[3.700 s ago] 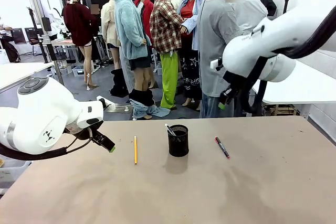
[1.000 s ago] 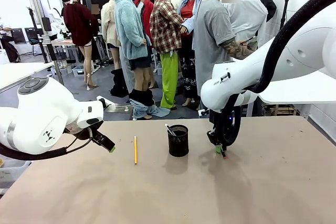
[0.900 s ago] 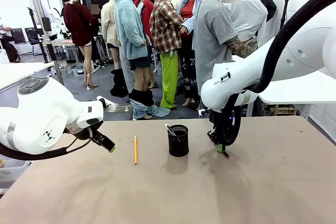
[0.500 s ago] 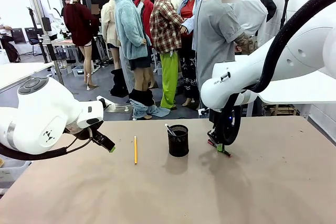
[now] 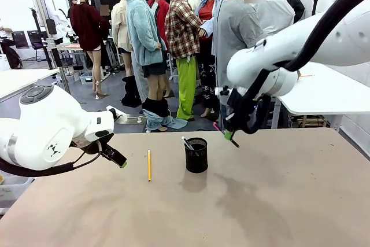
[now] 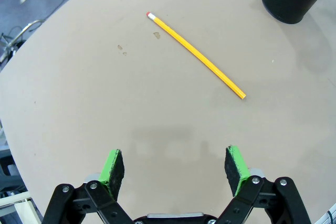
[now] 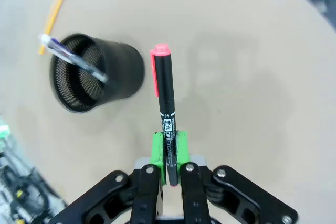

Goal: Place the pens into the pen holder.
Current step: Pick up a writing instrument from the table and place it into the Pen holder.

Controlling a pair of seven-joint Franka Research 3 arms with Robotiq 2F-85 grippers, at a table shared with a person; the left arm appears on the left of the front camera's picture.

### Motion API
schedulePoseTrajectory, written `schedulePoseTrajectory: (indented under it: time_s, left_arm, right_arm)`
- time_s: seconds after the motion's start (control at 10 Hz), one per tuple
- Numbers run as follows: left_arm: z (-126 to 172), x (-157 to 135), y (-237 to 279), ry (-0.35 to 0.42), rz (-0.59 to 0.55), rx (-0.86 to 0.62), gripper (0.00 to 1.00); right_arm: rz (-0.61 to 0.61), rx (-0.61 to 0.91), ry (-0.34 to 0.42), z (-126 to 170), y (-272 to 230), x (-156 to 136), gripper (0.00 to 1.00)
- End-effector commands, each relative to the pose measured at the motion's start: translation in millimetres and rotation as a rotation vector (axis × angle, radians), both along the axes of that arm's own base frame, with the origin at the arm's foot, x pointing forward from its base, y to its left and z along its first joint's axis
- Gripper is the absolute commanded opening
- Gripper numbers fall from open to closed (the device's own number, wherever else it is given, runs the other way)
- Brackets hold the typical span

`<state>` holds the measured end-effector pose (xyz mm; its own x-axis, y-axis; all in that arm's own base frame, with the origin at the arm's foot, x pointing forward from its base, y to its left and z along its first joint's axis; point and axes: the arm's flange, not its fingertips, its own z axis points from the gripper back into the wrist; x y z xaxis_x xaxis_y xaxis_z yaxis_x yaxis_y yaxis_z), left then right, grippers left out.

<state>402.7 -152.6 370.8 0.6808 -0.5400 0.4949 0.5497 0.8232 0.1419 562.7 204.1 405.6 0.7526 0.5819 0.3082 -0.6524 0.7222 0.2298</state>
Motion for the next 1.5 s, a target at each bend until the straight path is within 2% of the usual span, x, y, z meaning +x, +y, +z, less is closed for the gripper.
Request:
schedulePoseTrajectory:
  time_s: [0.0,0.3,0.4,0.7,0.9,1.1,1.2,1.4]
  left_arm:
    - [0,0,2,0.000,0.003,-0.003,1.00]
    - [0,0,2,0.000,0.003,-0.003,1.00]
    - [0,0,2,0.000,0.003,-0.003,1.00]
    - [0,0,2,0.000,0.003,-0.003,1.00]
    - [0,0,2,0.000,0.003,-0.003,1.00]
    - [0,0,2,0.000,0.003,-0.003,1.00]
    - [0,0,2,0.000,0.003,-0.003,1.00]
    - [0,0,2,0.000,0.003,-0.003,1.00]
  right_arm:
    - [0.080,0.172,-0.054,-2,-13,-17,0.00]
    - [0.251,0.506,-0.184,14,-6,-24,0.00]
    - [0.259,0.560,-0.227,14,0,-23,0.00]
    - [0.305,0.686,-0.228,-7,20,-14,0.00]
    - [0.335,0.737,-0.213,-22,31,-10,0.00]
    - [0.371,0.747,-0.262,-36,36,-9,0.00]
    - [0.390,0.755,-0.255,-41,38,-11,0.00]
    - [0.415,0.720,-0.289,-50,39,-12,0.00]
